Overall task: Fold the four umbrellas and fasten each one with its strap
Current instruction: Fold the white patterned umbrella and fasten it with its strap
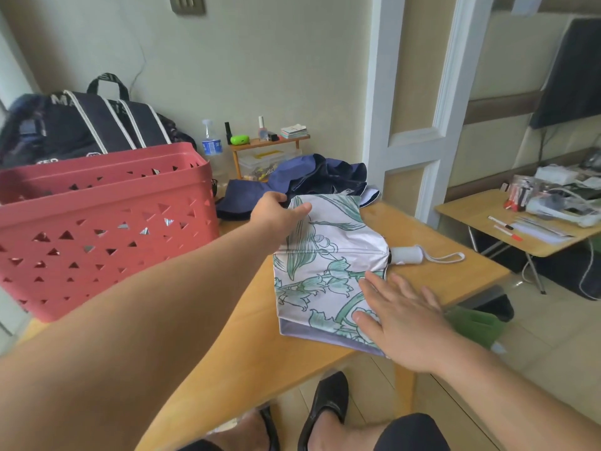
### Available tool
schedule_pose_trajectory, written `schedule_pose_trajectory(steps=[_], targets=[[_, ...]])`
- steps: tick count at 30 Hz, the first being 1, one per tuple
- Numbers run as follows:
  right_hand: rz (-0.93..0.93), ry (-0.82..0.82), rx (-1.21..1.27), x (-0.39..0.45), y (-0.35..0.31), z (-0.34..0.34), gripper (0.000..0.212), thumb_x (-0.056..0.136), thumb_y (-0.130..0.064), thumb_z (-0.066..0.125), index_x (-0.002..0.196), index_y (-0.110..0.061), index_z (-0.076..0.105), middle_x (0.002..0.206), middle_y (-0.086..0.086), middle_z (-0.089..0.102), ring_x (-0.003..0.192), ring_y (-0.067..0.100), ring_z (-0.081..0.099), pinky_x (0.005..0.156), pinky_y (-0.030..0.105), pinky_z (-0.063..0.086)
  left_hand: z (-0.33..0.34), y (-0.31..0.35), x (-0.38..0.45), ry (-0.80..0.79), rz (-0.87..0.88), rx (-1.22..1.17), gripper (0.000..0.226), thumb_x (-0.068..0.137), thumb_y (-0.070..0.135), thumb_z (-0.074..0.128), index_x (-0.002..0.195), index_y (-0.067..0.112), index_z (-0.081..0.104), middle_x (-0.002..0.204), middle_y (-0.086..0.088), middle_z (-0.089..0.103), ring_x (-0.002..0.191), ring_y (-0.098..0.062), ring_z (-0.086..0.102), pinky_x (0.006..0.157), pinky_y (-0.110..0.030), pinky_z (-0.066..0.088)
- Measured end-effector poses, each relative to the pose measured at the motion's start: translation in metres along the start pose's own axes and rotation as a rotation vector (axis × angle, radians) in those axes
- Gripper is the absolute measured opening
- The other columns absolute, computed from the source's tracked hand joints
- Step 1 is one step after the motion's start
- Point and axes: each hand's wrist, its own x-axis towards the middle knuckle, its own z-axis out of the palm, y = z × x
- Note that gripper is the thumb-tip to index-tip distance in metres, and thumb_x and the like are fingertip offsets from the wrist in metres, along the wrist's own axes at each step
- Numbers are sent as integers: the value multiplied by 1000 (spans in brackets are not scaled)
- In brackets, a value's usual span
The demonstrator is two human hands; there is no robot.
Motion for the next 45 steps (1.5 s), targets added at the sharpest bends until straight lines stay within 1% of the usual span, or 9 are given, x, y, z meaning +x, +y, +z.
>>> schedule_pose_trajectory(steps=[6,9,11,15,20,29,36,42,45], targets=[[-24,64,150,-3,2,-1,69,101,-72,20,163,-43,13,169,-26,-8,159,13,-6,126,53,-1,-17,0,-30,49,153,-97,51,87,38,84,128,29,54,85,5,53,66,-12,52,54,-26,44],[6,347,621,-7,5,-12,35,102,-50,55,133,-37,65,150,-24,48,146,10,40,112,32,32,-27,0,-47,64,224,-162,43,90,38,81,125,33,56,81,5,47,63,-13,46,50,-24,42],[49,614,746,-7,8,-26,16,96,-32,69,111,-31,73,116,-21,67,119,11,62,94,27,44,-33,-1,-56,90,271,-163,38,90,39,80,121,35,58,81,4,48,64,-13,46,48,-20,41],[-10,780,671,7,-2,-69,37,90,-25,74,125,-29,66,111,-5,63,99,12,59,90,34,50,-39,-10,-65,63,334,-198,21,88,38,82,102,42,67,80,3,63,67,-12,51,59,-30,46],[-116,747,546,20,-34,-98,68,81,-31,86,141,-35,53,114,-5,53,101,12,50,82,23,33,-45,-20,-78,80,348,-218,18,92,26,79,99,38,67,71,8,49,64,-12,42,57,-27,39],[-138,786,583,21,-46,-118,46,82,-18,85,121,-35,68,96,0,68,87,19,59,74,24,39,-55,-34,-85,73,403,-133,22,86,28,85,97,41,71,79,14,58,73,-10,56,67,-28,46],[-158,866,611,15,-28,-126,17,87,-24,83,103,-27,77,85,-2,69,70,4,57,64,2,37,-55,-30,-87,41,421,-87,14,87,38,83,94,39,72,96,6,75,86,-10,70,78,-29,54],[-210,938,548,16,-12,-119,5,90,-30,79,87,-32,76,85,-2,57,77,-1,52,70,6,34,-51,-23,-98,56,474,55,12,92,40,76,91,31,70,85,10,72,74,-3,62,72,-25,49],[-169,939,654,16,-8,-114,17,88,-37,80,102,-33,72,90,2,56,79,7,54,75,21,43,-51,-22,-97,52,446,-12,10,94,37,75,88,31,70,78,15,71,67,1,59,67,-23,46]])
